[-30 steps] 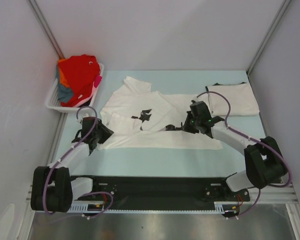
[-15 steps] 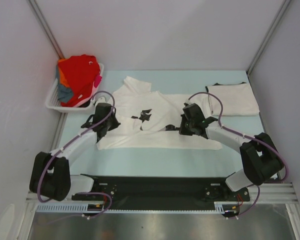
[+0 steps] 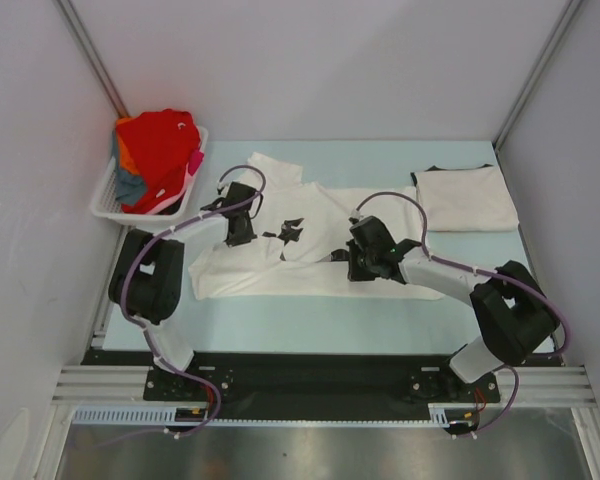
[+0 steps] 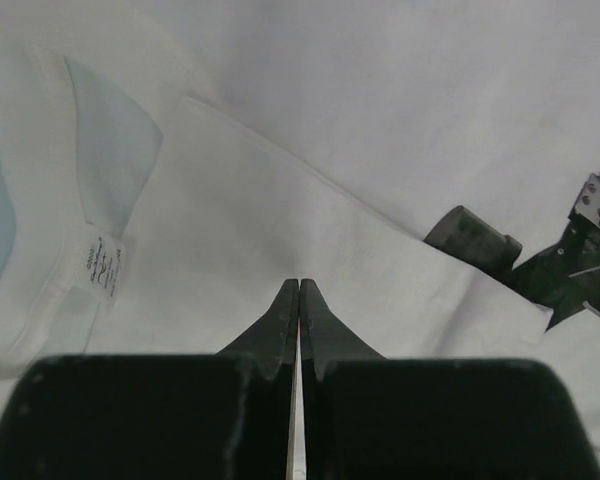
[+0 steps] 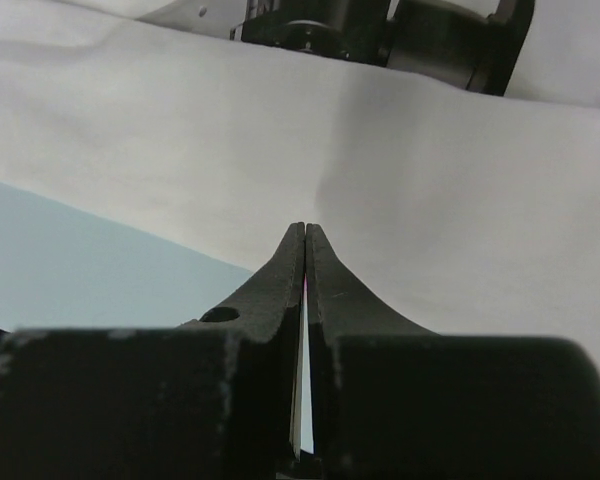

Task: Fold and stack the t-shirts
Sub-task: Fold the tshirt

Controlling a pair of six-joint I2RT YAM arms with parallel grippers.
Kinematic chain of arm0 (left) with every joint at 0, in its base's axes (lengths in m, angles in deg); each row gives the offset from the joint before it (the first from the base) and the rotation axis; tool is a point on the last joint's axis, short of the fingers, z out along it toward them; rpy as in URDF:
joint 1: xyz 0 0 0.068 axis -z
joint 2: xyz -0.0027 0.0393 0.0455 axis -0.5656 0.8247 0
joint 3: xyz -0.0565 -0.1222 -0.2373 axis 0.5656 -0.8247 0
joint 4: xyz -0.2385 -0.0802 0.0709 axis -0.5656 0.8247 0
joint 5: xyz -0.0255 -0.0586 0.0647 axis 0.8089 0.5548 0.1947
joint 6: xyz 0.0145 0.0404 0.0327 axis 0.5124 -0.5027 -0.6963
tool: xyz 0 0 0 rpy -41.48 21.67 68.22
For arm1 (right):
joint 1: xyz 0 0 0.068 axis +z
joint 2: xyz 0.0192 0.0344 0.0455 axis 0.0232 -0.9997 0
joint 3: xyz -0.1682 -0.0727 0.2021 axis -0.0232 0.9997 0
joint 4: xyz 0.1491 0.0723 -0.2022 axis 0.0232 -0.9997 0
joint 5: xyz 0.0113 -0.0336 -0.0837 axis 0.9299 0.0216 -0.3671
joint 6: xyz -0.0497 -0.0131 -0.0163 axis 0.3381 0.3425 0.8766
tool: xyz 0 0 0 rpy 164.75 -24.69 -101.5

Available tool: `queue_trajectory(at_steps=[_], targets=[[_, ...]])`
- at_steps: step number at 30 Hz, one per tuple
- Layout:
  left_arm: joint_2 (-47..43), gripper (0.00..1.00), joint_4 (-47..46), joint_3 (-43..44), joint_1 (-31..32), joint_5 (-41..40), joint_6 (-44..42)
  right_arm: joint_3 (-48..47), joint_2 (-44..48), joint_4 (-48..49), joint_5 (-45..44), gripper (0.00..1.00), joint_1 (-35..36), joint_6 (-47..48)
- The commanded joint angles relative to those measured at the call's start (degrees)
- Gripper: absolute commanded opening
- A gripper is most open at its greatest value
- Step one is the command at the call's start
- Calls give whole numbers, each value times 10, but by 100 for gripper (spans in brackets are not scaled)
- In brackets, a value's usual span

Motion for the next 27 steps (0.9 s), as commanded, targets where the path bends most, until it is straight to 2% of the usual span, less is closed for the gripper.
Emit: queue_trajectory(at_steps=[1, 5, 8, 12, 19, 23, 26, 27], targets=[[35, 0, 37, 38, -9, -8, -11, 5, -18, 3, -2, 0, 7, 4], [55, 0, 48, 36, -26, 4, 6, 18, -38, 8, 7, 0, 15, -5], [44, 0, 52, 14, -35, -7, 16, 35, -39, 13, 4, 0, 37, -14], [31, 1, 44, -33, -56, 23, 14, 51, -39, 20, 4, 0, 72, -35], [-31, 0, 13, -113, -97, 41, 35, 62, -27, 33, 4, 0, 109, -62], [-62, 0, -5, -139, -108, 41, 50, 32, -10, 16, -3, 0, 89, -48], [-76, 0, -14, -144, -108, 40, 47, 2, 7, 10, 39, 6, 37, -35], [-78, 0, -14, -136, -108, 43, 46, -6, 9, 14, 55, 10, -2, -31]])
